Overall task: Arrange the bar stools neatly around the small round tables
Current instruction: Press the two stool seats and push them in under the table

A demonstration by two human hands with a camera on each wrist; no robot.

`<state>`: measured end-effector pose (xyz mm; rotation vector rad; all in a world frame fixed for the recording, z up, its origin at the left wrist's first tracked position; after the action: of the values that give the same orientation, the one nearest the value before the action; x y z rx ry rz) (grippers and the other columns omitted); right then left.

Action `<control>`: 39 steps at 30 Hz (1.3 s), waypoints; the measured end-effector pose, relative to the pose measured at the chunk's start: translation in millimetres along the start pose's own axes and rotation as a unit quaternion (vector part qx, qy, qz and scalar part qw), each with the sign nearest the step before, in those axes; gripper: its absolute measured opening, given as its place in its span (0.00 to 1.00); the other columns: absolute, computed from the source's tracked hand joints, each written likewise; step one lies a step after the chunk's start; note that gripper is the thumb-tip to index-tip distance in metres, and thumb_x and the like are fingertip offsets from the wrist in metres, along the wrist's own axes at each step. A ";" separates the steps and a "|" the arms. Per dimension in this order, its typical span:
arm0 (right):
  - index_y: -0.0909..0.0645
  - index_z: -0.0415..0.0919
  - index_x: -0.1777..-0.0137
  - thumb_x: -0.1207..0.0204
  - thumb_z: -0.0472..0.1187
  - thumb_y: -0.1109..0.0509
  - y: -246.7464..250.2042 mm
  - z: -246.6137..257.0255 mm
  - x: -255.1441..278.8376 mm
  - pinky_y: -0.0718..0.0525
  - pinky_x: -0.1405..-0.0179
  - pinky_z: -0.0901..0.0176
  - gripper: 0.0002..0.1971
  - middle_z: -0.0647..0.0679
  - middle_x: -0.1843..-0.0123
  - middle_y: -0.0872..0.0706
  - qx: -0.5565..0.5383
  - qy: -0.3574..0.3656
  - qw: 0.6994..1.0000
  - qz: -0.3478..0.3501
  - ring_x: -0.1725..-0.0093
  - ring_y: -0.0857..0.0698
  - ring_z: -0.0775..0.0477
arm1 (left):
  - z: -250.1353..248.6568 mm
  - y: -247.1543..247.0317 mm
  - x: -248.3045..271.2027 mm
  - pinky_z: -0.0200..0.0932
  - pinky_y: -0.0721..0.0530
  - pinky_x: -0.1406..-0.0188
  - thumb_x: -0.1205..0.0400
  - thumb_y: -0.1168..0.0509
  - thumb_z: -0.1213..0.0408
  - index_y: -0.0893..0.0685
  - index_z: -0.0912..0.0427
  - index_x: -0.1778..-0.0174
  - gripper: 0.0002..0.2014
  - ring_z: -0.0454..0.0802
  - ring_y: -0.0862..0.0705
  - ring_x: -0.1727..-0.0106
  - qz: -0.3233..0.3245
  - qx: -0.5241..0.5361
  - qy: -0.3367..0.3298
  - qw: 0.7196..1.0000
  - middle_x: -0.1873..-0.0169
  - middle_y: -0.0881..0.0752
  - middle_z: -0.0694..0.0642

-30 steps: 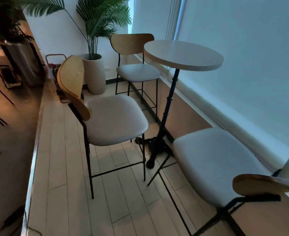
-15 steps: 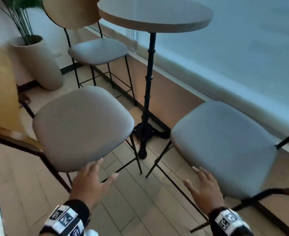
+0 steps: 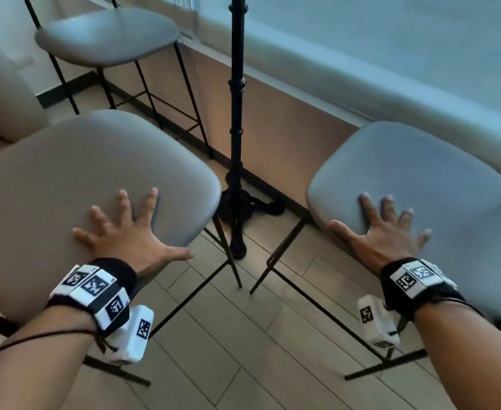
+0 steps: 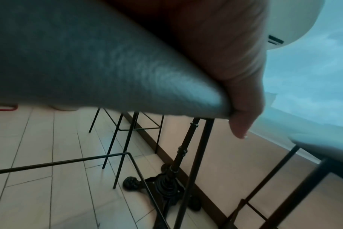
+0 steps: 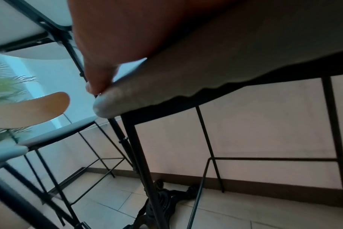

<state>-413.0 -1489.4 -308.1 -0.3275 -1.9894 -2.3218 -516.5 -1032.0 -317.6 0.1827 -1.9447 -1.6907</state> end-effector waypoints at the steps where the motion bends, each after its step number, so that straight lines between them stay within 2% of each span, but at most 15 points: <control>1: 0.59 0.70 0.17 0.45 0.91 0.60 -0.4 0.7 0.0 0.61 0.24 0.16 0.54 0.50 0.11 0.59 0.001 0.003 1.000 0.001 0.15 0.59 0.31 | -0.1 -0.2 -2.0 0.88 0.53 0.26 0.49 0.40 0.13 0.74 0.29 0.22 0.68 0.78 0.59 0.16 -0.002 -0.001 0.001 1.000 0.13 0.67 0.54; 5: 0.58 0.69 0.17 0.46 0.91 0.59 -0.1 4.1 -1.8 0.60 0.24 0.16 0.55 0.49 0.11 0.57 -0.005 0.009 1.000 -0.008 0.15 0.58 0.30 | 1.3 1.4 -2.5 0.88 0.51 0.26 0.45 0.34 0.17 0.70 0.28 0.21 0.65 0.77 0.56 0.16 -0.017 0.003 -0.004 1.000 0.12 0.63 0.53; 16: 0.55 0.68 0.17 0.46 0.91 0.57 -0.9 27.6 -9.2 0.60 0.24 0.16 0.56 0.48 0.11 0.55 -0.016 0.016 1.000 -0.019 0.15 0.58 0.29 | 12.5 8.1 3.4 0.87 0.47 0.26 0.44 0.32 0.20 0.63 0.31 0.18 0.64 0.76 0.50 0.17 -0.051 0.017 0.033 0.998 0.12 0.56 0.55; 39: 0.53 0.66 0.16 0.44 0.90 0.55 -3.3 58.5 -24.5 0.62 0.24 0.16 0.55 0.47 0.11 0.54 -0.021 0.014 0.999 -0.042 0.15 0.57 0.29 | 18.6 9.5 -2.3 0.89 0.47 0.28 0.44 0.31 0.21 0.61 0.32 0.18 0.64 0.78 0.50 0.17 -0.066 0.024 0.042 0.997 0.13 0.54 0.55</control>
<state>-382.8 -1433.4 -308.1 -0.2167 -1.9818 -2.4055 -521.2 -1012.8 -310.4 0.4014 -1.9496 -1.6898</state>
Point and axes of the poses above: each hand's wrist, its own x-axis away from the middle knuckle, its own y-axis out of the back of the hand, z = x × y, the point moved 10 cm from there along -x, towards the middle knuckle
